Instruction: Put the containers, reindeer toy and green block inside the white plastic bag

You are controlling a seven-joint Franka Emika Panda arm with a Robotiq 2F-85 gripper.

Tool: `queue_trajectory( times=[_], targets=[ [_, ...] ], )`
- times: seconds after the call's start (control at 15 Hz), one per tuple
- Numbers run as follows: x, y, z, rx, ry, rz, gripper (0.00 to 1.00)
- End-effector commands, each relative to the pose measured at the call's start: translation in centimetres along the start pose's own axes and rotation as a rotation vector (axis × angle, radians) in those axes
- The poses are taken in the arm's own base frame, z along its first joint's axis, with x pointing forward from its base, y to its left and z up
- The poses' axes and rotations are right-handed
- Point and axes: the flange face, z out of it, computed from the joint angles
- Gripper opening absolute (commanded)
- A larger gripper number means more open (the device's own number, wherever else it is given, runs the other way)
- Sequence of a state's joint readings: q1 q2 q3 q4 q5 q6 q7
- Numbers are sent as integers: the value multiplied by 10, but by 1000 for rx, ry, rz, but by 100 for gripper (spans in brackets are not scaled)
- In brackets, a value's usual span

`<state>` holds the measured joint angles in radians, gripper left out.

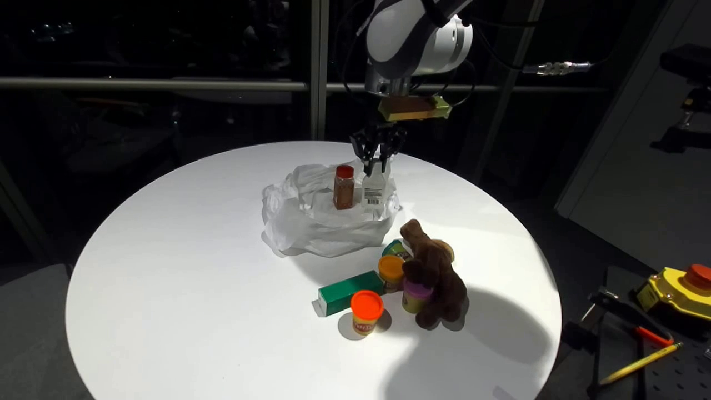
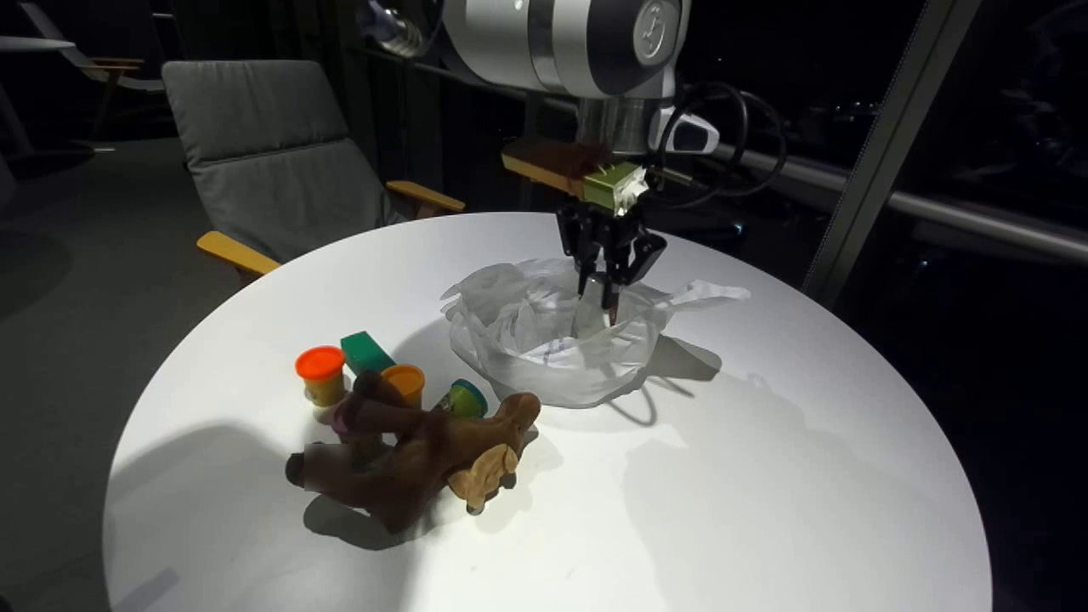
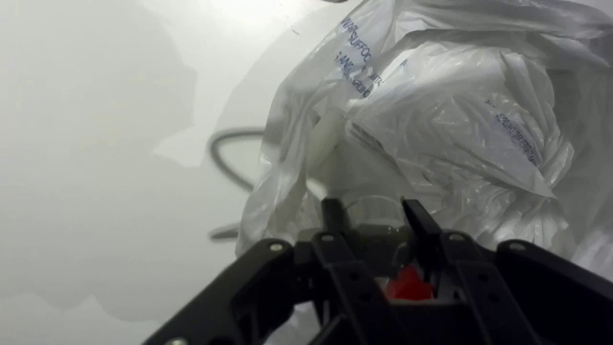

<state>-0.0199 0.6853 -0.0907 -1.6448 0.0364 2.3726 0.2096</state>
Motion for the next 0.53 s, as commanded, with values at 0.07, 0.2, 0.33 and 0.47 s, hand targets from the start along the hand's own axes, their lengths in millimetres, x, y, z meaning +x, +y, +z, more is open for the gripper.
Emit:
queue_trajectory(
  times=[0.07, 0.2, 0.33, 0.47],
  targets=[
    [2, 3, 16, 32, 12, 32, 14],
    [3, 4, 22, 53, 24, 52, 15],
    [2, 3, 25, 66, 27, 59, 62],
    [-2, 2, 10, 72, 45, 52, 75]
  ],
)
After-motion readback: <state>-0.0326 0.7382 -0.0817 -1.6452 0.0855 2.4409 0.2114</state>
